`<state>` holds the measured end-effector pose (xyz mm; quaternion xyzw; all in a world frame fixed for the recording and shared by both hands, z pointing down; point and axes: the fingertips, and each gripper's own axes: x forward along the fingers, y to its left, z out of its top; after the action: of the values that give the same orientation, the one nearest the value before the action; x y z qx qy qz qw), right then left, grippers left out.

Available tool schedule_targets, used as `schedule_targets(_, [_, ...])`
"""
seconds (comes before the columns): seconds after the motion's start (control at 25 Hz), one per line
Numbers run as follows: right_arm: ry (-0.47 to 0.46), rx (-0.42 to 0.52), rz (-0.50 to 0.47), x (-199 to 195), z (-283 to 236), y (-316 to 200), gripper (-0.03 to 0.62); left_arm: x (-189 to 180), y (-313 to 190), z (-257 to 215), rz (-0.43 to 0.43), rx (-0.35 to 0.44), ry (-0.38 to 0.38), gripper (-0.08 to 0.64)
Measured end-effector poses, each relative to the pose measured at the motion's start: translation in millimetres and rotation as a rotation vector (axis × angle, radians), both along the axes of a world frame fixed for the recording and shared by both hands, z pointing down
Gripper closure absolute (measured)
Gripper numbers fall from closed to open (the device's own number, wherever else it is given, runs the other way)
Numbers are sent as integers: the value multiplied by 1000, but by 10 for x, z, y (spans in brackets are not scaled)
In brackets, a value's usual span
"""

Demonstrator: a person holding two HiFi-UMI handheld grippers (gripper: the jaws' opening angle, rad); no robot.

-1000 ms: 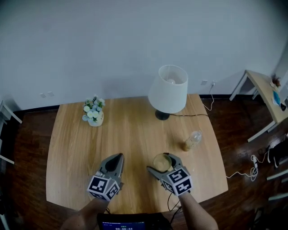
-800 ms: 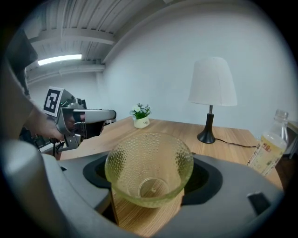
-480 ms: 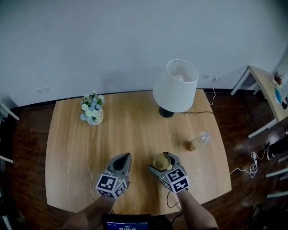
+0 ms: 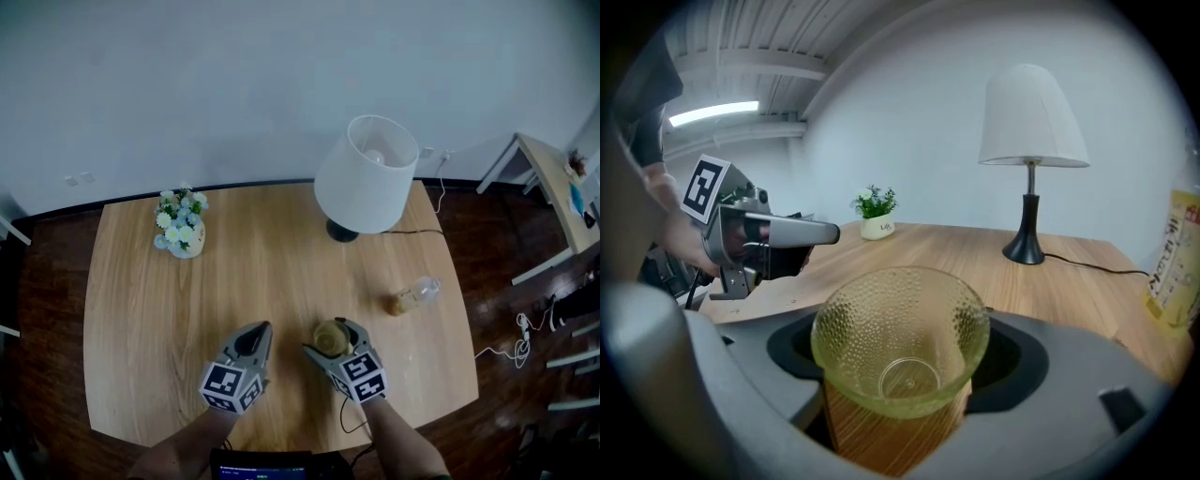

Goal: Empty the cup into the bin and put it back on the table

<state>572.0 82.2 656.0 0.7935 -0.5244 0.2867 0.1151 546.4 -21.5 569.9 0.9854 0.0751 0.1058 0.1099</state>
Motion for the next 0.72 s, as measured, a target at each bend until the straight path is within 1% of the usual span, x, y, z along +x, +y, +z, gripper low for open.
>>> schedule_targets(0.2, [-14, 3, -13, -18, 76, -21, 179, 6, 30, 70, 5, -4, -9, 568])
schedule_targets(0.32, [-16, 23, -17, -41, 83, -58, 179, 3, 28, 91, 6, -5, -11, 568])
schedule_targets(0.72, [32, 39, -34, -44, 51, -99, 170, -51, 6, 171, 7, -8, -25, 568])
